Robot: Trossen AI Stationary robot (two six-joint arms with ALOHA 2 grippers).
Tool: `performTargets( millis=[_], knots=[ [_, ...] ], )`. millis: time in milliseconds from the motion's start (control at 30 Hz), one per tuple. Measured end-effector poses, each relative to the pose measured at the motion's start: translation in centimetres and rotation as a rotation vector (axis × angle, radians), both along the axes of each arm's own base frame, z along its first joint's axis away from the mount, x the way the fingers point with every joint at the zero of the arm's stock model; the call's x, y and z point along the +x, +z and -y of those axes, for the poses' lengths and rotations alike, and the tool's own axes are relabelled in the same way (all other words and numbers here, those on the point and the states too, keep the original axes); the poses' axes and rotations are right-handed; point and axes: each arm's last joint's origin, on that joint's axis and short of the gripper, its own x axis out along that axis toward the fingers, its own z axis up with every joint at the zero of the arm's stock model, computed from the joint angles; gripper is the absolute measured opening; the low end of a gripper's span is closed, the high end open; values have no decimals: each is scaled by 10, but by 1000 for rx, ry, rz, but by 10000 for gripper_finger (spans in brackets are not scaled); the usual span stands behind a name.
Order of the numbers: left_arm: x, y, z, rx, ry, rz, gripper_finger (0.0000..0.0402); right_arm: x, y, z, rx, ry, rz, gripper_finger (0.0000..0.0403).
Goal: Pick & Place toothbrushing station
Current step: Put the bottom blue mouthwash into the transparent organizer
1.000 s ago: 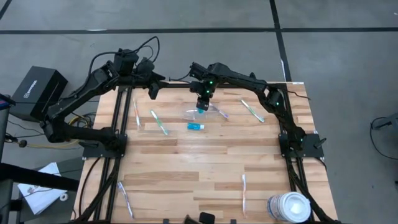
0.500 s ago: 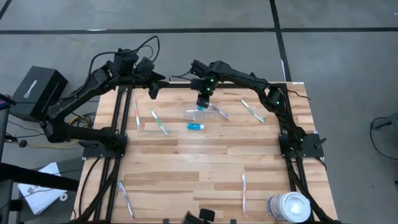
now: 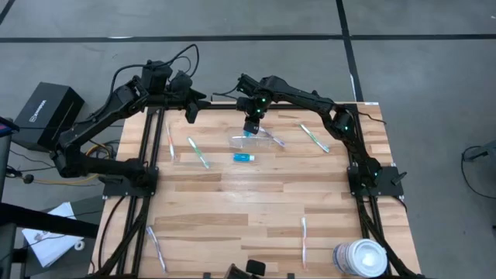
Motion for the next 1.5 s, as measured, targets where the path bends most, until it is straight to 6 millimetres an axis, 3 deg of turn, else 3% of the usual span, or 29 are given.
performTargets(
  millis=[400, 867, 1233, 1500],
  knots=[
    [0, 0, 0, -1, 1, 1, 182, 2, 0, -2, 14, -16, 12, 84],
    [0, 0, 0, 3, 0, 5, 182, 19, 1, -40, 37, 129, 36, 84],
    [0, 1, 0, 4, 0, 7, 182, 14, 1, -27, 10, 79, 16, 84],
    [0, 1, 0, 6, -1, 6, 182, 15, -28, -37, 32, 77, -34, 84]
  ],
)
